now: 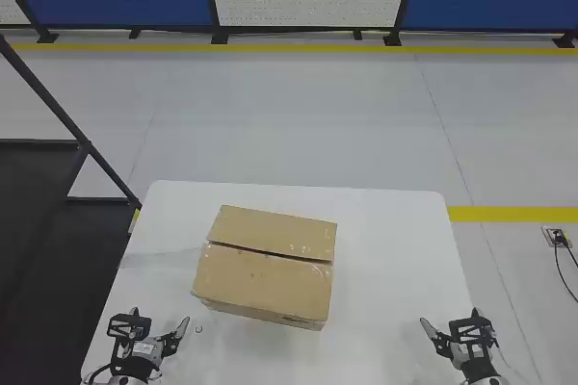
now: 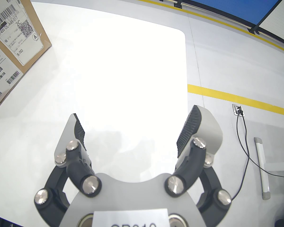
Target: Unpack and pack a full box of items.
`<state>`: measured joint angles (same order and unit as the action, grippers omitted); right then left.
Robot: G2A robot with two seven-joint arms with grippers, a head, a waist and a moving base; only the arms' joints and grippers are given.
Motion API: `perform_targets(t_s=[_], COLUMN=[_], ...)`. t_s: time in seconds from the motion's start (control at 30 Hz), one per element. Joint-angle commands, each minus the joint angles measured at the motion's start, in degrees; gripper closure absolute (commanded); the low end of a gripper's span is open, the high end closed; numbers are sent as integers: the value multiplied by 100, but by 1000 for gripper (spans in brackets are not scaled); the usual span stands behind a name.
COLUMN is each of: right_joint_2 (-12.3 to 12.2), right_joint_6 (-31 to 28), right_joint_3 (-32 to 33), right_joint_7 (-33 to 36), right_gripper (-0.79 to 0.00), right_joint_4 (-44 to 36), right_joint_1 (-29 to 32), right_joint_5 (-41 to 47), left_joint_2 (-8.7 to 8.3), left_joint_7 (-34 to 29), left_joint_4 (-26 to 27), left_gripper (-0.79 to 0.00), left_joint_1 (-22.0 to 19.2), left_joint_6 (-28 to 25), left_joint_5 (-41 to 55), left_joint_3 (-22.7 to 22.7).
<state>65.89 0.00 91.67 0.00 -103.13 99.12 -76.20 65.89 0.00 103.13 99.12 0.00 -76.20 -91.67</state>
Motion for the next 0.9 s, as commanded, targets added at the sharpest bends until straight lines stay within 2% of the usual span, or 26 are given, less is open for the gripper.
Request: perform_targets(t_s=[0.0,0.7,0.8,0.87], right_joint_2=[0,0,-16,-23], right_joint_6=[0,0,-337,-454], right_joint_3=[0,0,31,38], right_joint_7=[0,0,-166,-150], right_gripper=[-785,-784,-785,-785], right_joint_4=[0,0,-13,-71], right_joint_1=[0,0,16,12], right_joint_5=[0,0,-85,-166], left_joint_2=[0,0,9,23], left_joint_7=[0,0,328,456], left_joint_4=[0,0,14,-7], left_gripper=[-784,-785,-785,-785], left_joint_1=[0,0,53,66], left_joint_6=[0,0,-149,-48], left_joint_5=[0,0,121,140], left_joint_3=[0,0,-13,-23])
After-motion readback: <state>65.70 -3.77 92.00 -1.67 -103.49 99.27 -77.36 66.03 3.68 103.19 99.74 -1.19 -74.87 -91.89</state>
